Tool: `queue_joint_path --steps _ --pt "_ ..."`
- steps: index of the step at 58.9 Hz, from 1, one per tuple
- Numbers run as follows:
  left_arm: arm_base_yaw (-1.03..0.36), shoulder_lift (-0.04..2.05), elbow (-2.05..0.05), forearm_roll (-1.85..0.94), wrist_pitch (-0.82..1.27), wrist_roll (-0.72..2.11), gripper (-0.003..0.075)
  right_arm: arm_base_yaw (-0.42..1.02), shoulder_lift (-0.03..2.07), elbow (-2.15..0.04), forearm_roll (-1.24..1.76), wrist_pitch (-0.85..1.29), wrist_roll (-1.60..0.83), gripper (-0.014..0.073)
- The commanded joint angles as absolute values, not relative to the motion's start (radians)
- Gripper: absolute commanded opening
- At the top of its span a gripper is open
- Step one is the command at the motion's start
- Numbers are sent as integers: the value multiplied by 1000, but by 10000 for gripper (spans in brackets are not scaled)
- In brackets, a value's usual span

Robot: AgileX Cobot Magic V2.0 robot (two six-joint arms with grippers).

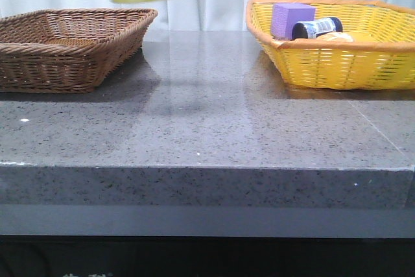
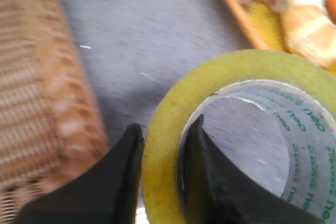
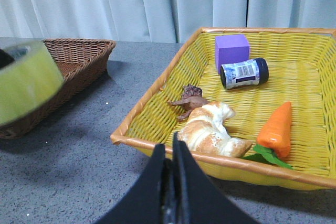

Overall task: Transfer tape with both arms
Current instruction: 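Lift the tape roll with the left gripper toward the brown basket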

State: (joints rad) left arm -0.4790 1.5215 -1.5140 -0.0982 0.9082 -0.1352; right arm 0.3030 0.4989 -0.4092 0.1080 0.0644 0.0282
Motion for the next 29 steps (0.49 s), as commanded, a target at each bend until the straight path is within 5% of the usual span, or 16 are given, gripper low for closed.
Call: queue_joint_path --steps 1,29 --pt "-391 1471 -1566 -97 868 -144 31 297 497 -437 98 -21 29 -69" --pt "-129 1575 -1566 -41 830 -116 31 297 497 -437 98 -21 29 -69"
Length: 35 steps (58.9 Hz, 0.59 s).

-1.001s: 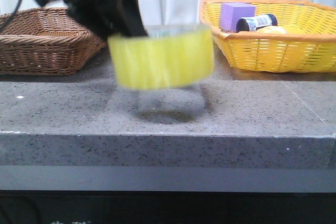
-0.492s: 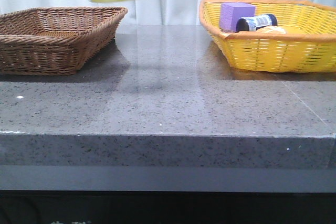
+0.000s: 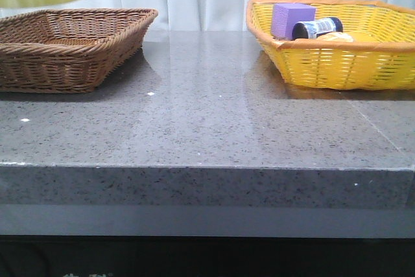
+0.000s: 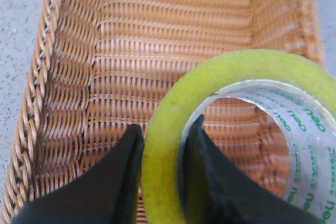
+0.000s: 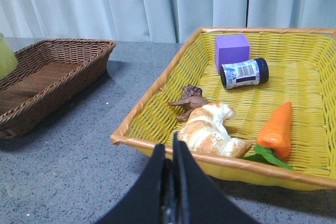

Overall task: Transfer tape with both arms
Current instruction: 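Lift the tape roll with the left gripper toward the brown basket, then lower the tape roll into the brown basket and open the left gripper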

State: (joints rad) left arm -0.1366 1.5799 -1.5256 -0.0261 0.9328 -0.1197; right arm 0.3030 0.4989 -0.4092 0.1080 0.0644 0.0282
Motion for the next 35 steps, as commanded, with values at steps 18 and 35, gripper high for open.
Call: queue_joint_path --steps 18,35 --pt "-129 1674 -1566 -20 751 -114 35 297 497 -437 98 -21 29 -69" --pt "-129 1678 -1566 -20 756 -114 230 297 497 -437 98 -22 29 -69"
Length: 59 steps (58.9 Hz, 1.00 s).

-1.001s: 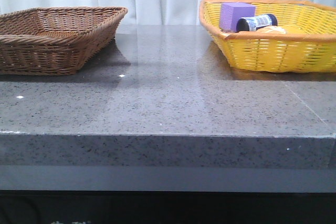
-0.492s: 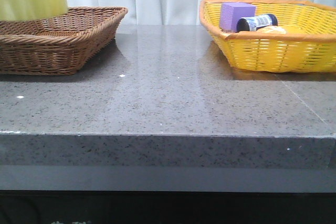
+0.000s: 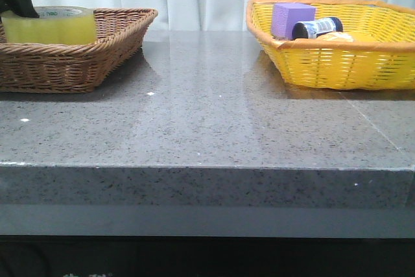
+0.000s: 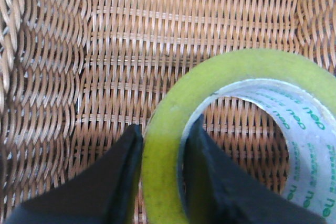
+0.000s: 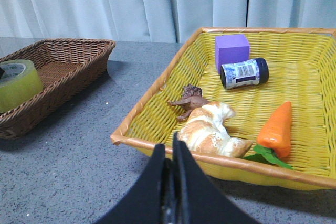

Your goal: Transfer tape with both arms

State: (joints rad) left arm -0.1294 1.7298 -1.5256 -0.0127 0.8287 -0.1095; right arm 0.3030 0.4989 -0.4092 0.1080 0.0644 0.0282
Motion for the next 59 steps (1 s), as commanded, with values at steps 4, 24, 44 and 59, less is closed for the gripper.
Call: queue_joint_path --steps 4,24,44,59 --pt "-129 1676 -1566 -20 756 -114 260 297 497 -437 98 -22 29 -69" --pt "-129 1635 -1566 0 757 -114 231 297 497 -437 98 -20 29 -69" --pt "-129 1554 -1534 0 696 -114 -20 297 497 -437 98 -19 29 -69" --pt "-129 1298 -1261 0 510 -113 -20 297 497 -437 89 -19 28 -69"
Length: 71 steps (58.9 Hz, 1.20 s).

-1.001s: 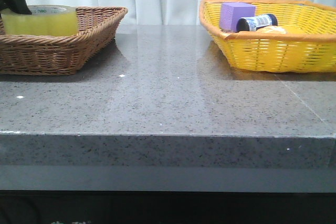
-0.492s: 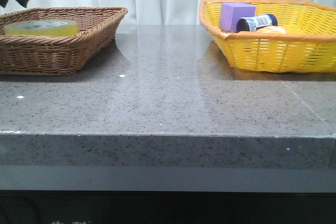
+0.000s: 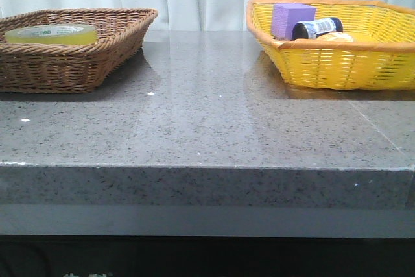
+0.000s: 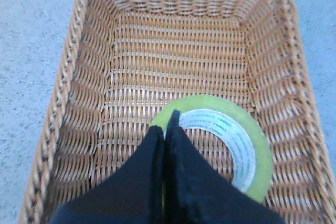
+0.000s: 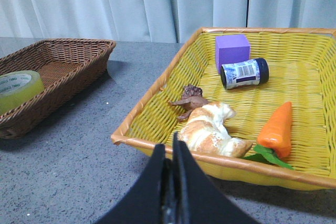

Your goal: Transfer tape with both arms

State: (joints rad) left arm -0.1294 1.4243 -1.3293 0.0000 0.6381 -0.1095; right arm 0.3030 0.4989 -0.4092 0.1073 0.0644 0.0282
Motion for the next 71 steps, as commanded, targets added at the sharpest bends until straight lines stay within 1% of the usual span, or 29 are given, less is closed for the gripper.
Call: queue_joint_path --steps 1,7,13,30,38,46,52,59,71 --pt "-129 1280 -1241 0 490 -113 -20 297 497 -437 86 -19 28 -69" --pt "-129 1137 -1094 0 385 -113 -20 297 497 -437 54 -19 28 -69" --pt "-129 995 -966 0 325 -113 -20 297 497 -437 53 -19 28 -69" --pt "-129 618 -640 0 277 -94 -20 297 497 -437 53 -19 28 -69" --pt "-129 460 -525 0 238 -89 -20 297 497 -437 53 -23 28 -69" --pt "-129 322 -448 0 238 -89 -20 297 497 -437 53 -23 28 -69" --pt "-129 257 -418 0 247 -89 -20 297 497 -437 53 -19 28 -69" --pt "-129 221 -418 0 266 -89 -20 297 497 -437 53 -19 28 -69" --pt "-129 221 -418 0 266 -89 -20 297 497 -437 53 -19 28 -69"
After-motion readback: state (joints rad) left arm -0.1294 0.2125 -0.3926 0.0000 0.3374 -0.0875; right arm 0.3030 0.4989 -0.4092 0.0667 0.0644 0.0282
